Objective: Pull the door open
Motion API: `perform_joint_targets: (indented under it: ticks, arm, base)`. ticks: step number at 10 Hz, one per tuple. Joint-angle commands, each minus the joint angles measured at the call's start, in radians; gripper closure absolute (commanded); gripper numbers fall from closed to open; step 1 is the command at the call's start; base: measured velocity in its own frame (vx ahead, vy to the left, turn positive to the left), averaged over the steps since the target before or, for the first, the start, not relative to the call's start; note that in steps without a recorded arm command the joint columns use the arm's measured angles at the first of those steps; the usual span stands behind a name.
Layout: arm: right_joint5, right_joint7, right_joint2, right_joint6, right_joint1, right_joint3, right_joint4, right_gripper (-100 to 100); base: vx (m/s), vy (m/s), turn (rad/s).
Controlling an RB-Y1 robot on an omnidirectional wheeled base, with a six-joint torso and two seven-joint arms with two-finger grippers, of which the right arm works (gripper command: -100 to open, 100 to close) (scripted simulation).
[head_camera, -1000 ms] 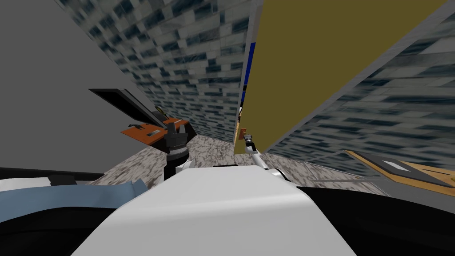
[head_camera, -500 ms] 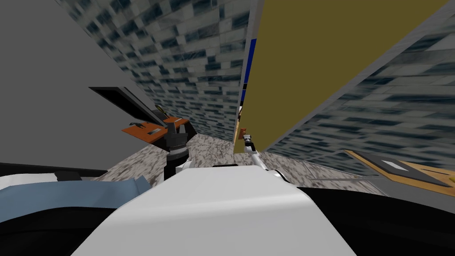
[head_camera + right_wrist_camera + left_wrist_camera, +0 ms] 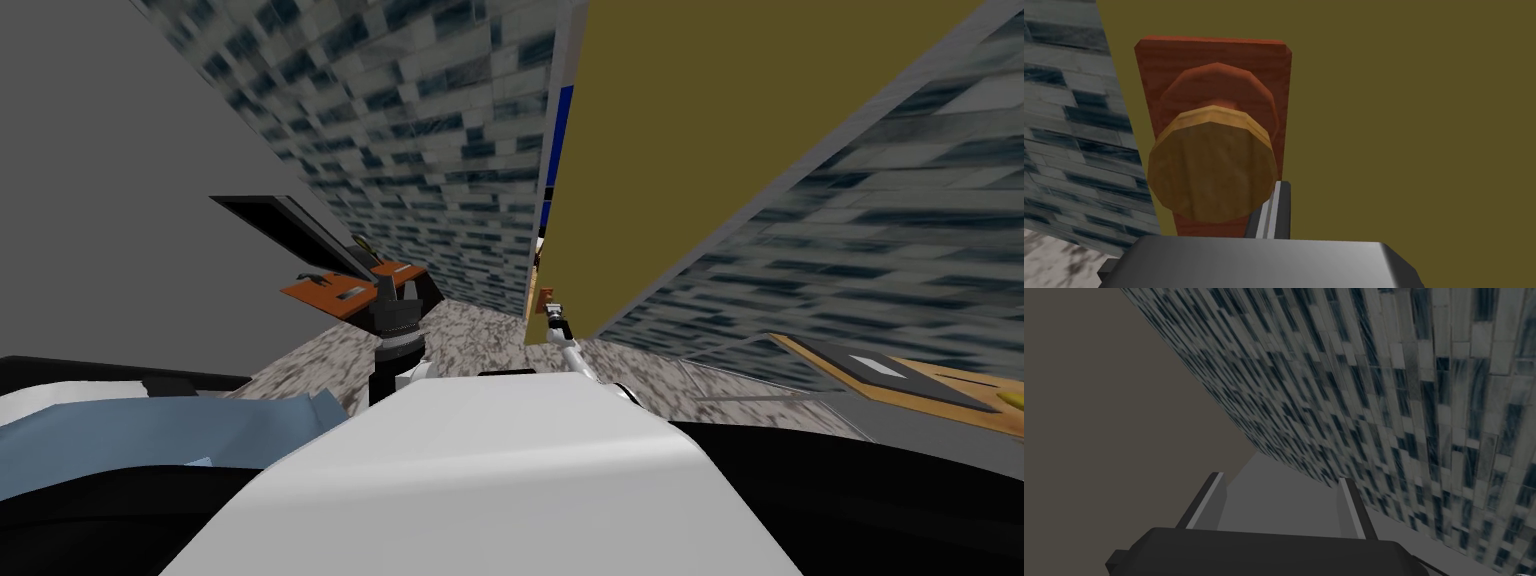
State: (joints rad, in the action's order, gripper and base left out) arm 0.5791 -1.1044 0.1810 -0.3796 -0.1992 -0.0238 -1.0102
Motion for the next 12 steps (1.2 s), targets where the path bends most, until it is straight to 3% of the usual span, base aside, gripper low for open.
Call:
perform_joint_targets:
  ticks: [1,2,3,6,7,10,11,12]
  arm:
    - [0.014,-0.033,-0.022,-0.004,-0.019,-0.021,-0.003,-100]
    - [0.027,-0.053,-0.029,0.001,-0.018,-0.023,-0.01,-100]
    - [0.023,-0.04,-0.01,0.003,-0.005,-0.005,-0.001,-100]
    - [0.041,-0.035,-0.002,0.081,-0.039,0.025,0.0,-100]
    - [0.041,-0.035,-0.002,0.081,-0.039,0.025,0.0,-100]
    - [0.052,-0.03,0.003,0.13,-0.066,0.042,-0.002,-100]
    - [0.05,-0.028,0.009,0.121,-0.042,0.051,0.006,-100]
    - [0.05,-0.028,0.009,0.121,-0.042,0.051,0.006,100]
  base:
    - [-0.09,-0.027,0.002]
    - [-0.088,-0.033,-0.016]
    - [-0.03,-0.037,-0.04]
    - [0.002,0.018,-0.096]
    - [0.002,0.029,-0.017]
    - [0.0,0.036,-0.028]
    - [0.017,-0.008,-0.06]
    - [0.01,-0.016,0.024]
